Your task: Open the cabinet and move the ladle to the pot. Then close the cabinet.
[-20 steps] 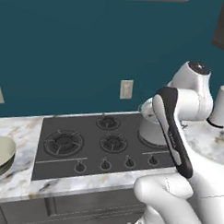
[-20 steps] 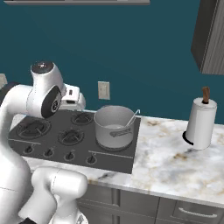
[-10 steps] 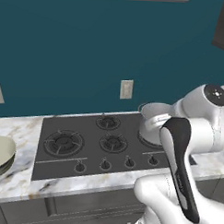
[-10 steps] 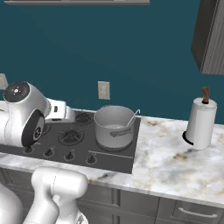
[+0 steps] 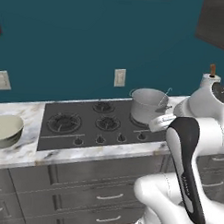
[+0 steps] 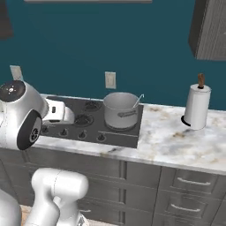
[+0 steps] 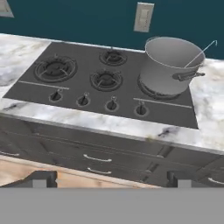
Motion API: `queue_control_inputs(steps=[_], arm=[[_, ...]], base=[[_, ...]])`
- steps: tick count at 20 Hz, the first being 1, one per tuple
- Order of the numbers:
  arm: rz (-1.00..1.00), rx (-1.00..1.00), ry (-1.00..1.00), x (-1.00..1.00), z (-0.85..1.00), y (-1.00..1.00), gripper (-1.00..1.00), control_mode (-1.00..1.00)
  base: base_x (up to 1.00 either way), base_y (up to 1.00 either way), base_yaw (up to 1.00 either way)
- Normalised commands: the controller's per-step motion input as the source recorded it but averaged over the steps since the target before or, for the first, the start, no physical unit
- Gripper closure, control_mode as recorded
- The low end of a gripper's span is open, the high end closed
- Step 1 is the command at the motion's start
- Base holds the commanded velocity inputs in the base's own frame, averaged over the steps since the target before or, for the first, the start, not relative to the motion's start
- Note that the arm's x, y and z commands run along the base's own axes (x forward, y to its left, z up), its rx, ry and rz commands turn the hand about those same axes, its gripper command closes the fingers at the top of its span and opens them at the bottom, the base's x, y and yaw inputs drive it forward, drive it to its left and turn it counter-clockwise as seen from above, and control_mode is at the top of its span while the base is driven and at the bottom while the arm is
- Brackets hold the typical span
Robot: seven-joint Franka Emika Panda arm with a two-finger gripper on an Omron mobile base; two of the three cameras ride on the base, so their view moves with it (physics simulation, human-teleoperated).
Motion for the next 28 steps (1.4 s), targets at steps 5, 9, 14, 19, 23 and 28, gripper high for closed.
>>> queue_control_inputs(steps=[5,9,14,19,23,28], arm=[[0.0,0.0,0.0,0.0,0.0,0.0,-1.0,1.0],[0.0,0.0,0.0,0.0,0.0,0.0,-1.0,1.0],[0.0,0.0,0.0,0.0,0.0,0.0,-1.0,1.0],[0.0,0.0,0.0,0.0,0.0,0.0,-1.0,1.0],[0.0,0.0,0.0,0.0,0.0,0.0,-1.0,1.0],[0.0,0.0,0.0,0.0,0.0,0.0,-1.0,1.0]], base=[[-1.0,0.7,-0.03],[-0.91,1.0,-0.04],[-0.56,1.0,-0.03],[-0.21,1.0,-0.05],[-0.05,1.0,-0.06],[0.0,1.0,-0.07]])
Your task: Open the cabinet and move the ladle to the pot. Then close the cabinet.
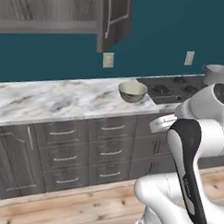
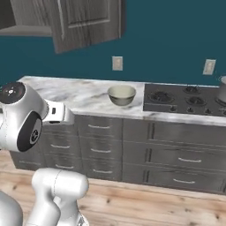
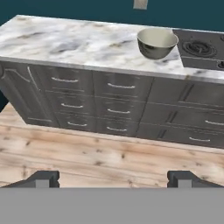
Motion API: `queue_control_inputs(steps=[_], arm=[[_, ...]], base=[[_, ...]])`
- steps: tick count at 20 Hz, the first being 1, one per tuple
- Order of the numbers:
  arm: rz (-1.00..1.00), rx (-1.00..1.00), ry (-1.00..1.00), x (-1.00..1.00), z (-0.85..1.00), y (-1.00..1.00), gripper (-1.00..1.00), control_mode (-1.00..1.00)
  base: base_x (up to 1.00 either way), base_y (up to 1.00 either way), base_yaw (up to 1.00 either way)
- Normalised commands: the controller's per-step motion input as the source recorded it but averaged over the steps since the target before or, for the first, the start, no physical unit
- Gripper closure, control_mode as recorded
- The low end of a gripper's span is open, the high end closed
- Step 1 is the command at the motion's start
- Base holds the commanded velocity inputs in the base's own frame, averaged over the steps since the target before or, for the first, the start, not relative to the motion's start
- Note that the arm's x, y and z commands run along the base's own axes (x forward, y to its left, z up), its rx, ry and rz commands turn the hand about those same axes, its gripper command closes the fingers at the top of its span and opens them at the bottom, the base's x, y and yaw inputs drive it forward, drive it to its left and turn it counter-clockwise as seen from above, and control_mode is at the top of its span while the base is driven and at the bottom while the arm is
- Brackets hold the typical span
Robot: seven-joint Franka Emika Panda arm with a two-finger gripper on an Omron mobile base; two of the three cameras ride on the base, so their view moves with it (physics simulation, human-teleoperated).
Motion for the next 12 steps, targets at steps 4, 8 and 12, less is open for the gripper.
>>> queue_control_inputs(steps=[4,8,12], arm=[[0.0,0.0,0.0,0.0,0.0,0.0,-1.0,1.0],[0.0,0.0,0.0,0.0,0.0,0.0,-1.0,1.0],[0.0,0.0,0.0,0.0,0.0,0.0,-1.0,1.0]], base=[[0.04,1.0,-0.07],[0.26,1.0,-0.07],[0.8,0.83,-0.07]])
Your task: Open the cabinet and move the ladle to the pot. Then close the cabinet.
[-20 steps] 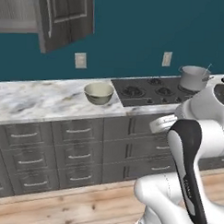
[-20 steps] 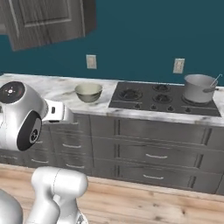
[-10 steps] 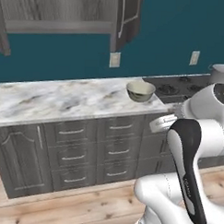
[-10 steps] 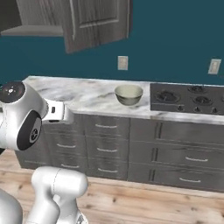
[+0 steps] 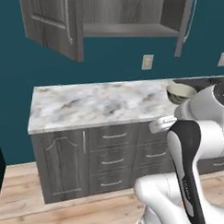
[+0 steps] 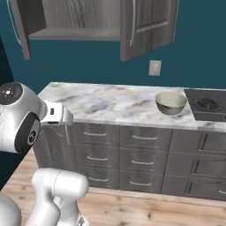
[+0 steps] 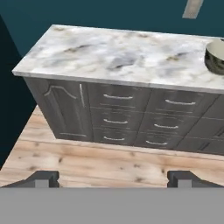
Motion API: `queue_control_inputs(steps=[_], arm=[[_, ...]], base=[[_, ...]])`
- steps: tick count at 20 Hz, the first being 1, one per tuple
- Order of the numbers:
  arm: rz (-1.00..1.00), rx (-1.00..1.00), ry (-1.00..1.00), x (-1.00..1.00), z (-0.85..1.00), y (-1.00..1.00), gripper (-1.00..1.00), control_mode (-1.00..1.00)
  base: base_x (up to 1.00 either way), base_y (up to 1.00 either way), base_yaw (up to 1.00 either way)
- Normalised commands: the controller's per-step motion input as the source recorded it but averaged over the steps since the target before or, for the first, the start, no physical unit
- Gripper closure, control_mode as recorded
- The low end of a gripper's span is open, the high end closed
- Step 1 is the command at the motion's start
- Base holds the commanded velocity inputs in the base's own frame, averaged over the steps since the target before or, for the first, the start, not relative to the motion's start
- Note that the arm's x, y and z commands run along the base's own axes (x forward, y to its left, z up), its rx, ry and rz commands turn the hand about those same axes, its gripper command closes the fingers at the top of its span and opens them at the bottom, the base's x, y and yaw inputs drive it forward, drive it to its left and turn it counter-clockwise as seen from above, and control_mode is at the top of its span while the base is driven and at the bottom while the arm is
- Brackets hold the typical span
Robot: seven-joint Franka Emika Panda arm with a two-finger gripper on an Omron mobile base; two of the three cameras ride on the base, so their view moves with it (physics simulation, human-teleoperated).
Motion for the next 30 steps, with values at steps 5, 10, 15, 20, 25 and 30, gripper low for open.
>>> queue_control_inputs(steps=[5,10,15,20,25,30], arm=[[0.0,0.0,0.0,0.0,0.0,0.0,-1.0,1.0],[0.0,0.0,0.0,0.0,0.0,0.0,-1.0,1.0],[0.0,0.0,0.0,0.0,0.0,0.0,-1.0,1.0],[0.0,0.0,0.0,0.0,0.0,0.0,-1.0,1.0],[-0.08,0.0,0.04,-0.01,0.0,-0.08,-1.0,-1.0],[-0.32,0.0,-0.02,-0.5,0.15,-0.23,-1.0,-1.0]], base=[[1.0,0.54,-0.03],[0.93,0.11,-0.01],[0.85,-0.04,0.0],[0.57,-0.03,-0.03],[0.01,-0.08,-0.1],[0.0,0.0,0.0]])
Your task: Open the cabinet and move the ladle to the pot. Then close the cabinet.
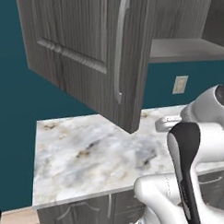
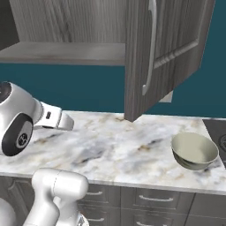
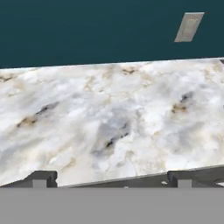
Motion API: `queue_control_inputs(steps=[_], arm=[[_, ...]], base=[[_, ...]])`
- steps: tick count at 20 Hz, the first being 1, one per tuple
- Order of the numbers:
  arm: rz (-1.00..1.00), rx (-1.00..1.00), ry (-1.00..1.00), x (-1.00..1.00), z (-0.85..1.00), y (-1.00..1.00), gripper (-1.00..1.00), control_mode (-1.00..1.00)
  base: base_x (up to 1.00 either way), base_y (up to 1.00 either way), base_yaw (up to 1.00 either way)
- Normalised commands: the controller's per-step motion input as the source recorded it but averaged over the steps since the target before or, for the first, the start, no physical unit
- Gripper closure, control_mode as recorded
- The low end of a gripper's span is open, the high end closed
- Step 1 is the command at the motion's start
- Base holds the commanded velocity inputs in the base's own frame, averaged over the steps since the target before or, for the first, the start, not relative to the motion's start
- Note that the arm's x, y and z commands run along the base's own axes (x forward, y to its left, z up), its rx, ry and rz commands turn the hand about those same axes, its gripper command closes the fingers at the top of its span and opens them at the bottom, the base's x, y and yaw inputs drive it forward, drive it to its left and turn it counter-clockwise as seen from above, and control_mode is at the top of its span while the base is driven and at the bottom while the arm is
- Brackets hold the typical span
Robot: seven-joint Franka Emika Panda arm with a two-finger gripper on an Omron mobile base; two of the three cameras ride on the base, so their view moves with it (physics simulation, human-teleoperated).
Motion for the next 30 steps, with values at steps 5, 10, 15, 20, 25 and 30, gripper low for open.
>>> queue_control_inputs(steps=[5,10,15,20,25,30], arm=[[-0.37,0.0,-0.15,-0.84,0.49,-0.34,-1.0,-1.0],[-0.23,0.0,-0.19,-0.53,0.76,-0.45,-1.0,-1.0],[-0.08,0.03,-0.06,-0.36,0.6,-0.5,-1.0,-1.0],[0.0,0.1,-0.03,-0.11,0.19,-0.77,-1.0,-1.0],[-0.01,0.09,-0.06,-0.43,0.0,-0.57,-1.0,-1.0],[-0.06,0.04,-0.03,-0.2,0.0,-0.42,-1.0,-1.0]], base=[[0.0,0.0,0.0],[0.0,0.0,0.0],[0.0,0.0,0.0],[0.0,0.0,0.0],[0.0,0.0,0.0],[0.0,0.0,0.0]])
